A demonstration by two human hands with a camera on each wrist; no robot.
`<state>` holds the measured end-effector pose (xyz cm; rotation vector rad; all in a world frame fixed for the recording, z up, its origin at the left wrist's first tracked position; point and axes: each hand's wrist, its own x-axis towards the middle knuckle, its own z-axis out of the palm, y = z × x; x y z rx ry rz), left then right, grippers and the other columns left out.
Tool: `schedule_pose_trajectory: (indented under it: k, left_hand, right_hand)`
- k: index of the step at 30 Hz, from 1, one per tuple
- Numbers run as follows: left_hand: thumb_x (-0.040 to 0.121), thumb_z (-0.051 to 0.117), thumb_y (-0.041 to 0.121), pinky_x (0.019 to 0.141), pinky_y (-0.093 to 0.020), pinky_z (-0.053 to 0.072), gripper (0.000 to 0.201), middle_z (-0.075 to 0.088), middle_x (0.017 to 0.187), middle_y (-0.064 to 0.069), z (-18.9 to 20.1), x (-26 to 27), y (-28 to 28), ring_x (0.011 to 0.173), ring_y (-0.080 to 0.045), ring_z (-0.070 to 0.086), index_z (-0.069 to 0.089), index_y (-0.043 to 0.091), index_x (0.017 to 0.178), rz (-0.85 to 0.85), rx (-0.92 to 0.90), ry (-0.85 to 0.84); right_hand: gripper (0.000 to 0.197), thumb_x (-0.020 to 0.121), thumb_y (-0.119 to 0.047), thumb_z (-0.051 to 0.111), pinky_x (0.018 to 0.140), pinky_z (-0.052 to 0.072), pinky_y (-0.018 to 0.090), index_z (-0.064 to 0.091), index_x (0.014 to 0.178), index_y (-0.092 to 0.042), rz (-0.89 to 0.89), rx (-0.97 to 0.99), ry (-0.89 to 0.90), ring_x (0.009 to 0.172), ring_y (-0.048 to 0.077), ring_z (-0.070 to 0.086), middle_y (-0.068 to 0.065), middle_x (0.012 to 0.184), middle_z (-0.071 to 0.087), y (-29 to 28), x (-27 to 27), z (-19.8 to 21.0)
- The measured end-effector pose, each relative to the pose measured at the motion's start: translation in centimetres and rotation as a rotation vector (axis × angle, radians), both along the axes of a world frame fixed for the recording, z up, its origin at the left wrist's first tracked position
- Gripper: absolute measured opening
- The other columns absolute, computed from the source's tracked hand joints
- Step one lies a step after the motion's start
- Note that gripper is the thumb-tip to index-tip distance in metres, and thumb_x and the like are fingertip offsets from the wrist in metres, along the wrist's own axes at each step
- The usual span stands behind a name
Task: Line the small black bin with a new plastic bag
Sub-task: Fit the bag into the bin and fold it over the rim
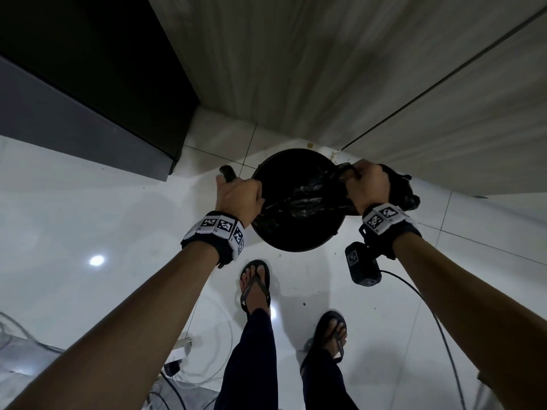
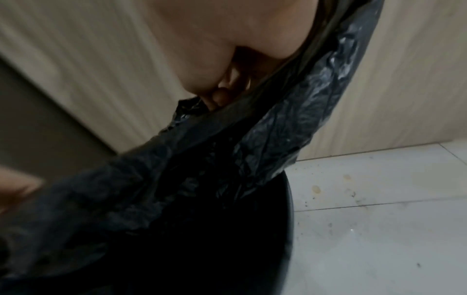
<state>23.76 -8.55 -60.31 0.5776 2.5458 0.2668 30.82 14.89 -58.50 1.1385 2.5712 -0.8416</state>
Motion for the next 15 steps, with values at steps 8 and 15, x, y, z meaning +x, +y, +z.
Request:
schedule_pose_trajectory:
  k: [8, 15]
  left_hand:
    - [0.082, 0.062, 0.046, 0.114, -0.042, 0.025, 0.058, 0.058, 0.134, 0.0, 3.6, -0.9, 4.2, 0.129, -0.02, 0.046, 0.044, 0.03, 0.135, 0.034, 0.303, -0.15]
    - [0.081, 0.068, 0.025, 0.094, -0.036, 0.048, 0.043, 0.062, 0.119, -0.007, 0.8, -0.5, 5.5, 0.111, -0.028, 0.059, 0.05, 0.02, 0.12, 0.367, 0.204, -0.42]
  right_hand:
    - [0.021, 0.083, -0.028, 0.053, 0.075, 0.057, 0.037, 0.055, 0.065, -0.019, -0.063, -0.108, 0.074, 0.074, 0.03, 0.068, 0.01, 0.072, 0.07, -0.1, -2.3, 1.8]
    - [0.032, 0.083, -0.036, 0.057, 0.072, 0.056, 0.04, 0.059, 0.065, -0.01, -0.05, -0.099, 0.073, 0.07, 0.029, 0.066, 0.01, 0.065, 0.069, -1.2, -1.7, 0.1]
